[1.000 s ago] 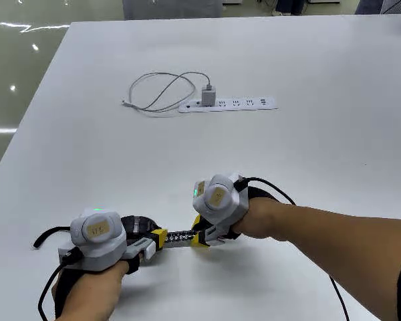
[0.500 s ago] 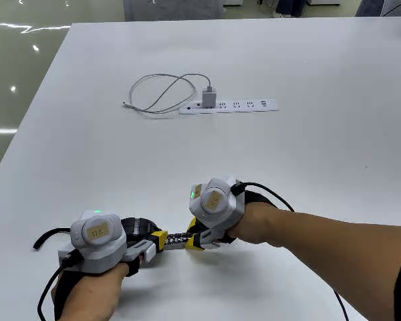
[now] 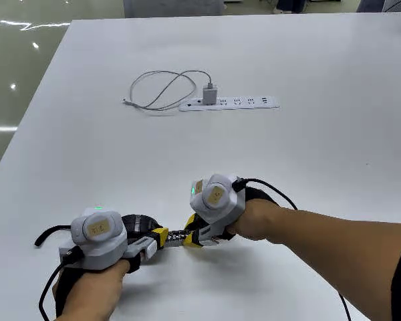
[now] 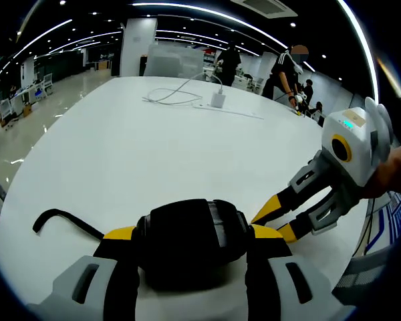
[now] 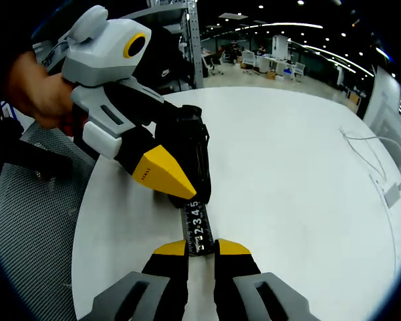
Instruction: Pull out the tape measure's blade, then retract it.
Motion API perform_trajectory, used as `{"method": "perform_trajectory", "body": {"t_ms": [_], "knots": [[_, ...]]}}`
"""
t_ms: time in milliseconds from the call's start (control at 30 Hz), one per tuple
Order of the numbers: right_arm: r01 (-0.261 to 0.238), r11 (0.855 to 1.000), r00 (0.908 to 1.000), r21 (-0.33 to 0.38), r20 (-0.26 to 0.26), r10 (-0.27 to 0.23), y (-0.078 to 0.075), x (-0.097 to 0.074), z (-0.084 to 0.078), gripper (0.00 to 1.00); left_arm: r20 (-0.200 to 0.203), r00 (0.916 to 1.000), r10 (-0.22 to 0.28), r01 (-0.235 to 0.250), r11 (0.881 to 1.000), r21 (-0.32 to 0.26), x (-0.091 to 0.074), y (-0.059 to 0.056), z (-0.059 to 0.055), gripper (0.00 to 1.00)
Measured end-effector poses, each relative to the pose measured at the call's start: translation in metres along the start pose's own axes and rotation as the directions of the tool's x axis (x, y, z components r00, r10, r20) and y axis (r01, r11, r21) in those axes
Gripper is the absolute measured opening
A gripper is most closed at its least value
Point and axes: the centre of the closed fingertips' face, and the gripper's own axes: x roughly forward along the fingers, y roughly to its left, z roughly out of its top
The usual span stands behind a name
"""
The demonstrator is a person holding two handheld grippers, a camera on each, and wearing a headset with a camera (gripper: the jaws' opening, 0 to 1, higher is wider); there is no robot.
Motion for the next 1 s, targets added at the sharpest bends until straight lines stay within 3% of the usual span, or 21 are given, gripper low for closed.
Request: {"method": "perform_trajectory", "body": {"t_ms": [1000], "knots": [[0.014, 1.0, 0.9988, 0.018, 0.046, -0.015, 0.001, 0.009, 0.012, 0.1, -0.001, 0.9999, -0.01, 0.01, 1.0, -0.012, -0.001, 0.001, 0.0, 0.6]]}}
